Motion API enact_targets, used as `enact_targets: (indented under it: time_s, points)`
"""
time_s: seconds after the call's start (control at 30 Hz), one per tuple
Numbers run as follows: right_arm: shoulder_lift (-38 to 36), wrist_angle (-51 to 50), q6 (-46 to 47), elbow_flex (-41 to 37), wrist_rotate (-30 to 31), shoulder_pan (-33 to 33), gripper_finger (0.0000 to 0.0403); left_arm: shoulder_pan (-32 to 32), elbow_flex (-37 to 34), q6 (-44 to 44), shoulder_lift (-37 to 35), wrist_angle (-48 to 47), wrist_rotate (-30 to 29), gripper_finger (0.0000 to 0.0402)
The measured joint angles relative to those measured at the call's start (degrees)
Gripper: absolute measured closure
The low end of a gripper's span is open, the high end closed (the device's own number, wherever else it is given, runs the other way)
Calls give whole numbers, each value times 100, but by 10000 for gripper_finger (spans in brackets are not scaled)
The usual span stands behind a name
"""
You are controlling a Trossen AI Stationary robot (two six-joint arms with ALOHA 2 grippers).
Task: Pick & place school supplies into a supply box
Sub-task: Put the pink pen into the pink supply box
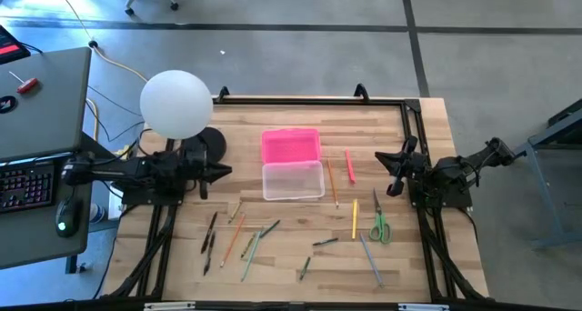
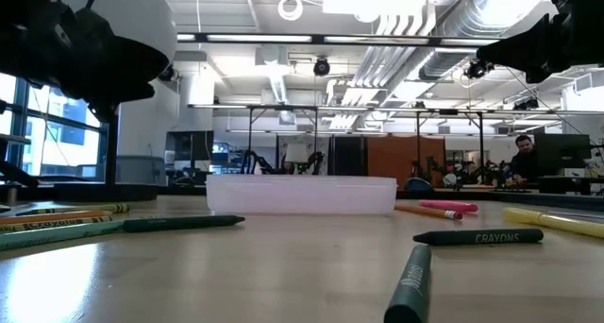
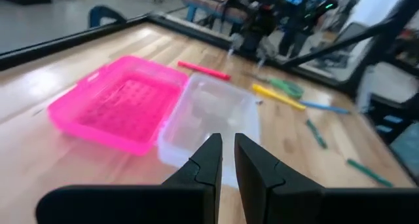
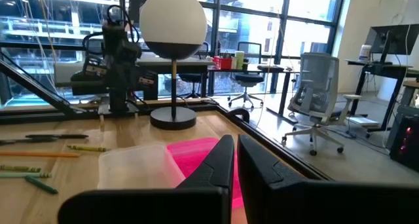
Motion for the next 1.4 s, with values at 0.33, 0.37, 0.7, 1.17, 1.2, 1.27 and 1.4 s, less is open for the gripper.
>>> enact_targets:
  time_s: [0.33,0.37,0.7,1.17,1.2,1.27,1.4]
  points:
    - [-1,492,-972,1,-194,0,402,0,-28,-66,970,487,-842,328]
    - [-1,503,-1107,0,-191,0,402,1,-28,-64,1021,535,-884,328]
    - [1,824,-1304,1,-92,-2,402,0,-24,-81,1148,664,-1037,327]
    - [1248,1004,315,1,929,-2,324,2,-14,8,1145,877,-1561,327]
    - [1399,1008,487,1,916,0,319,2,-13,29,1145,960,-1515,327]
    - [1680,1008,875,1,916,0,310,2,-11,44,1146,1106,-1409,327]
    - [2212,1008,1698,1,899,-2,304,0,-9,44,1148,1300,-1083,311]
